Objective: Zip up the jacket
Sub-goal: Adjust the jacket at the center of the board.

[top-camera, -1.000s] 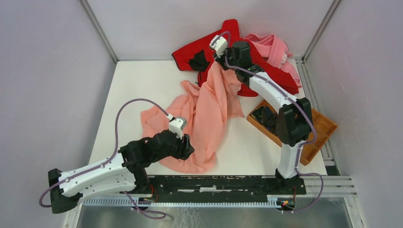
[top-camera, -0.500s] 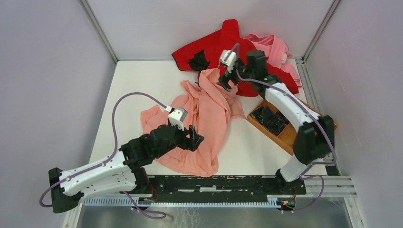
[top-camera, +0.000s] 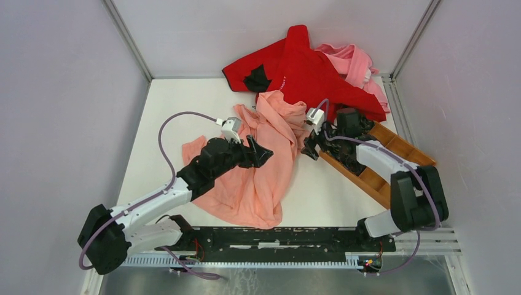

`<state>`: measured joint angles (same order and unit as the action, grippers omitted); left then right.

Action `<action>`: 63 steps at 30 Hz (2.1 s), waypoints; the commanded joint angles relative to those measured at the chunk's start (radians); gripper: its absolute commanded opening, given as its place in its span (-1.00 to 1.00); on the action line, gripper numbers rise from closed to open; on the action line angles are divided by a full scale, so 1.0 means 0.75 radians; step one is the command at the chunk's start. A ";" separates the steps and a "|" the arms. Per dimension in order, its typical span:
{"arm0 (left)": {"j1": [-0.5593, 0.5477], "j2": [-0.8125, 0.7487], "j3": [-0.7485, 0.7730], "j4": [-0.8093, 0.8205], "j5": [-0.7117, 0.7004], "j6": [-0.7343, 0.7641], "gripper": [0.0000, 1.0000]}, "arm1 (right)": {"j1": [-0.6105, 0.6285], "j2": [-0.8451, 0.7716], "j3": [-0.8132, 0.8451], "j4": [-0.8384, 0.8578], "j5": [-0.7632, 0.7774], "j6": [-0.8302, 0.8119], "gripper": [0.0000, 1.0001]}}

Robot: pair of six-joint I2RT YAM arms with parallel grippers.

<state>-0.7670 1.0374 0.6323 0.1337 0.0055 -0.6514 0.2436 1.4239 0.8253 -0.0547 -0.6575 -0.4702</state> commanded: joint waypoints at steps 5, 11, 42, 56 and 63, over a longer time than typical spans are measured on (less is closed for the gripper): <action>0.035 0.051 -0.036 0.208 0.124 -0.143 0.70 | -0.006 0.269 0.171 0.089 0.272 -0.007 0.54; 0.046 0.026 -0.077 0.190 0.113 -0.138 0.70 | -0.002 0.410 0.264 0.075 0.326 -0.070 0.37; 0.103 0.380 -0.016 0.334 0.269 -0.088 0.21 | -0.027 0.232 0.266 -0.160 0.084 -0.220 -0.97; 0.103 0.883 0.368 0.174 0.265 0.015 -0.07 | -0.144 -0.320 0.241 -0.599 -0.050 -0.338 -1.00; 0.103 1.104 0.563 0.065 0.212 0.074 -0.04 | -0.157 -0.507 0.222 -0.847 -0.059 -0.497 -1.00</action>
<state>-0.6933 1.8095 0.9775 0.2340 0.2062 -0.6643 0.1268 1.0889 1.0016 -0.5457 -0.6720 -0.7456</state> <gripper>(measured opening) 0.474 0.011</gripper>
